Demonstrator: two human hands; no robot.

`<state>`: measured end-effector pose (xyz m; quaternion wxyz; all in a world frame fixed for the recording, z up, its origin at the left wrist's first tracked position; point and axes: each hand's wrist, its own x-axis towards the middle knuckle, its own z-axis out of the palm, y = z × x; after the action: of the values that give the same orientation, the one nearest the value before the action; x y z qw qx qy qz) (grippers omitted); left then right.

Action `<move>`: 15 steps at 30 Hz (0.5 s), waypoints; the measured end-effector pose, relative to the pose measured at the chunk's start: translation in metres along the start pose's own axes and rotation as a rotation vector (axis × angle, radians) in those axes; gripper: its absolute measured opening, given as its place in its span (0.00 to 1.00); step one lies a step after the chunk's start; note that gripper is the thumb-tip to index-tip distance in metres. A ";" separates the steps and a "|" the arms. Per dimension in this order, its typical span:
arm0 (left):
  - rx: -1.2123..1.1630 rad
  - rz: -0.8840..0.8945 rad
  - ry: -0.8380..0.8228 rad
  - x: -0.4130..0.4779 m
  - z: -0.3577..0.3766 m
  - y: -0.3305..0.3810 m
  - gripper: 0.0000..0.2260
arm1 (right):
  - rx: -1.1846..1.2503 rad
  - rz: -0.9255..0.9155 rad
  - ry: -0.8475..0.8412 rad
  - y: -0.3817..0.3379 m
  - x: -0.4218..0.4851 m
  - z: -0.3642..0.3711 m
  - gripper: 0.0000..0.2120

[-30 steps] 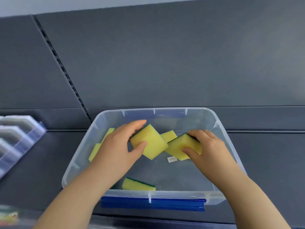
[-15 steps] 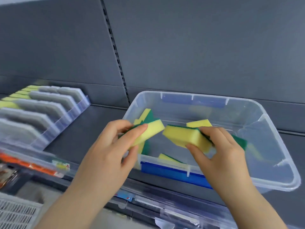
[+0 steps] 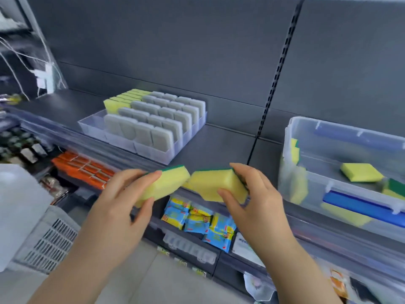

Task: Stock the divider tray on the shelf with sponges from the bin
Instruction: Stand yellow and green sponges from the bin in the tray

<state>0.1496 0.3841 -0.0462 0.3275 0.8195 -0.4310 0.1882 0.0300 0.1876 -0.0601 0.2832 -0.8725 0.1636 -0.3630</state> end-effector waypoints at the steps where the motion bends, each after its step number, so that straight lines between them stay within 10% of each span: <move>1: -0.004 -0.025 -0.002 -0.005 -0.008 -0.012 0.19 | 0.030 0.021 -0.023 -0.010 0.002 0.008 0.22; 15: 0.094 -0.099 0.006 0.049 -0.045 -0.175 0.18 | 0.179 0.094 -0.023 -0.058 0.127 0.133 0.21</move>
<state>0.3208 0.4596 -0.0502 0.2988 0.8536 -0.3797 0.1945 0.2181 0.2206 -0.0331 0.3788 -0.8392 0.1681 -0.3522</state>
